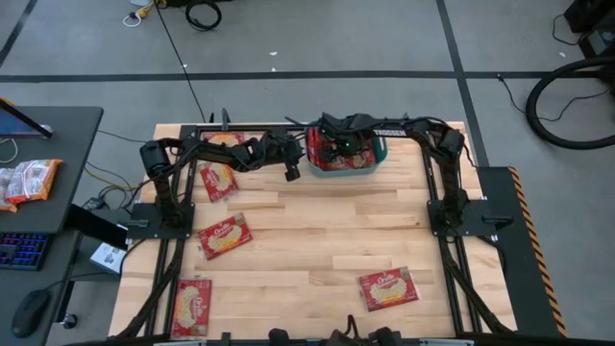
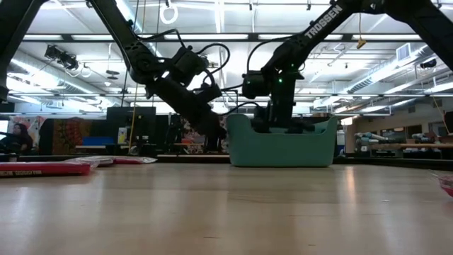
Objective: Sort popcorn bags into baskets
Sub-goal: Adjust the popcorn bag in the bin
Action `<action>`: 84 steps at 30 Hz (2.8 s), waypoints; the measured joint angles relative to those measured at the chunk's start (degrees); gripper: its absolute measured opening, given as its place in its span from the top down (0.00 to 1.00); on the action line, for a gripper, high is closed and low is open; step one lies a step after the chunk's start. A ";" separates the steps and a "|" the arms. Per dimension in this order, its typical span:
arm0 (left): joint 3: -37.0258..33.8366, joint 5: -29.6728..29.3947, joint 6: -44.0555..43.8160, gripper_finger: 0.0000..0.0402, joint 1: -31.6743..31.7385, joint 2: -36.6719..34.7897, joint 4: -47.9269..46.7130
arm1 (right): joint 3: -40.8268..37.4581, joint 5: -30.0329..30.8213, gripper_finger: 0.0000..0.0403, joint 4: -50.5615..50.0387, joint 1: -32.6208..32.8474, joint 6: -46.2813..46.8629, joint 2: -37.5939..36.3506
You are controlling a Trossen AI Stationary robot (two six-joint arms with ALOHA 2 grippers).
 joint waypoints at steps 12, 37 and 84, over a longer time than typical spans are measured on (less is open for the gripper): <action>0.09 -0.15 0.41 0.78 0.00 -0.10 -0.56 | -1.28 3.19 0.28 1.12 -2.47 -3.07 -0.74; -0.02 2.21 0.61 0.78 0.06 2.40 -2.29 | -9.78 -20.56 0.41 24.28 -4.30 2.99 -5.71; 0.67 1.04 0.81 0.78 -0.11 2.40 -2.31 | -9.38 -11.16 0.43 22.26 1.03 7.86 -10.40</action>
